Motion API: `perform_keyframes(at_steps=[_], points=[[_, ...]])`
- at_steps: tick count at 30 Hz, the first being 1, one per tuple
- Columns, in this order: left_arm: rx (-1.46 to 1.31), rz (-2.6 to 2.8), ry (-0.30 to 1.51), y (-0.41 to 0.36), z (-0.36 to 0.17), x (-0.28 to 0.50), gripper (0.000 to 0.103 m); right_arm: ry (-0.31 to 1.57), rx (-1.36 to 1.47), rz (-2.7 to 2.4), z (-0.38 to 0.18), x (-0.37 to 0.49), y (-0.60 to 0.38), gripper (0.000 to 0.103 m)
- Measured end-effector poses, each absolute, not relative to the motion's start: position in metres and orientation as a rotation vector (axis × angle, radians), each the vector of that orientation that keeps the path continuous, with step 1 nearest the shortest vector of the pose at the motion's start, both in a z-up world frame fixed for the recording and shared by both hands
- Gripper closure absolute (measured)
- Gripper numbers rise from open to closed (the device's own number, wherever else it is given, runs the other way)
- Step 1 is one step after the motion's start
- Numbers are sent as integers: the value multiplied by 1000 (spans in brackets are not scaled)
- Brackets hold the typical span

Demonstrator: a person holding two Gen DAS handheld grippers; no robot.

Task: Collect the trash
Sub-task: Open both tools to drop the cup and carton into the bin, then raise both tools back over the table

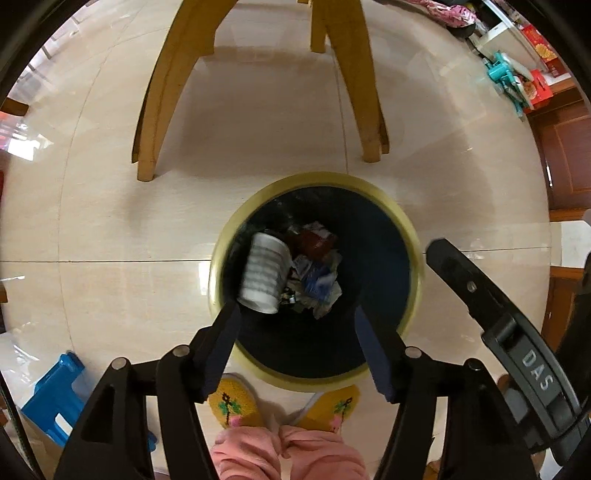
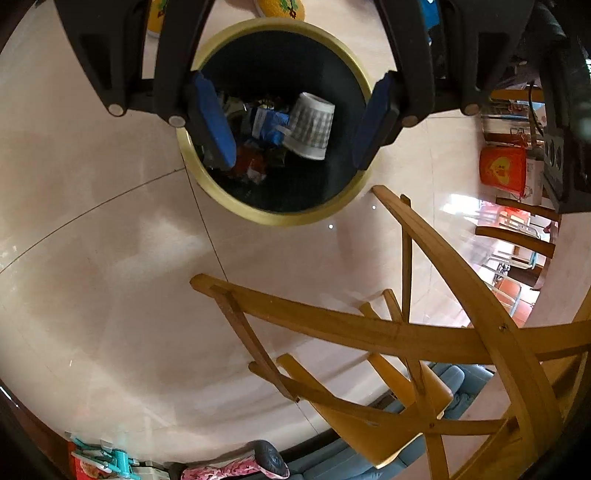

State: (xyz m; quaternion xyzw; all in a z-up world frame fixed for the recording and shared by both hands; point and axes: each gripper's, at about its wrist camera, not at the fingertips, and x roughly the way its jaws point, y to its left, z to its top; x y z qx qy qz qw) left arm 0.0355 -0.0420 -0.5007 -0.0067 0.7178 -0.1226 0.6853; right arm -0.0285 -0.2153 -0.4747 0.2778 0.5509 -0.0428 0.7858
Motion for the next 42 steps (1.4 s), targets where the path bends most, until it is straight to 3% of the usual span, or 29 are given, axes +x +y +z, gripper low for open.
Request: perform_keyframes(at_steps=[13, 24, 33, 42], points=[[-2, -221, 1603, -17, -492, 27, 37, 1247, 467, -67, -468, -44, -195, 37], [-8, -186, 1541, -8, -444, 18, 37, 1230, 477, -59, -422, -50, -188, 37], [-44, -203, 1541, -10, -344, -11, 37, 1250, 497, -36, -333, -62, -192, 37], [-50, -256, 1454, -21, -202, -33, 37, 1198, 430, -7, -192, -67, -197, 37]])
